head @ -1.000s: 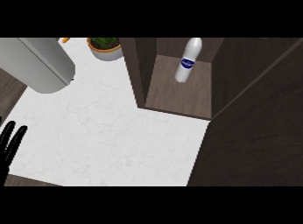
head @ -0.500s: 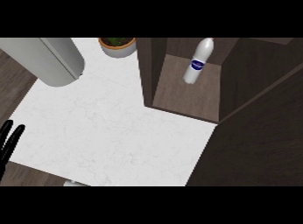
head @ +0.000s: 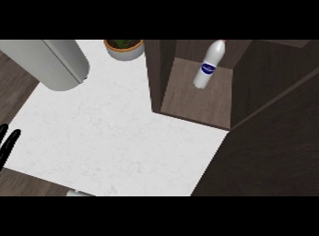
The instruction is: Pick up the bottled water, place it into the cabinet and close the cabinet
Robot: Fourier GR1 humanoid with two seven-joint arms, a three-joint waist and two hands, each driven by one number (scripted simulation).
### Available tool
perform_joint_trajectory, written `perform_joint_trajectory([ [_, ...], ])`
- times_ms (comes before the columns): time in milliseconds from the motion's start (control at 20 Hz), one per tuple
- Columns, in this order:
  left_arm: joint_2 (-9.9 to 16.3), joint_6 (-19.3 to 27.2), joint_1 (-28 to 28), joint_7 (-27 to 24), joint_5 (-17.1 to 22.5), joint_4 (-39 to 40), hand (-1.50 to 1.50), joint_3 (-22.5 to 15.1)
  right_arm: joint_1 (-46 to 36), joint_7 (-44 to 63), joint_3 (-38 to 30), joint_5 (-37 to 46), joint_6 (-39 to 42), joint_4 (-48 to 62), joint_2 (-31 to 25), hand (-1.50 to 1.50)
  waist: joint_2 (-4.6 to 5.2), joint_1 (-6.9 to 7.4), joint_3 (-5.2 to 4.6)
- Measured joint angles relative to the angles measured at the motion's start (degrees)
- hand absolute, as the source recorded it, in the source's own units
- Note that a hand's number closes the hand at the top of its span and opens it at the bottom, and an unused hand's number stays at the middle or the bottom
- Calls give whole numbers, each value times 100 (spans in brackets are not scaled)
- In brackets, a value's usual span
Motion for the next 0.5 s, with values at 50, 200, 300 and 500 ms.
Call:
perform_joint_trajectory([
  [50, 13, -11, 0, 1, 7, 11, -150, 21, -44, 20, -4, -3, 11, 3, -1, 150, -2, 0, 0],
  [200, 19, -42, -20, -3, 25, 48, -150, 48, -152, 63, -19, -13, 51, 14, 1, 150, 10, -13, -11],
  [300, 26, -71, -26, -7, 47, 59, -150, 71, -182, 84, -21, -23, 63, 22, 22, 150, 20, -7, -14],
  [500, 37, -119, -36, -12, 71, 75, -150, 101, -173, 121, -18, -54, 68, 40, 90, 150, 61, 2, -14],
])
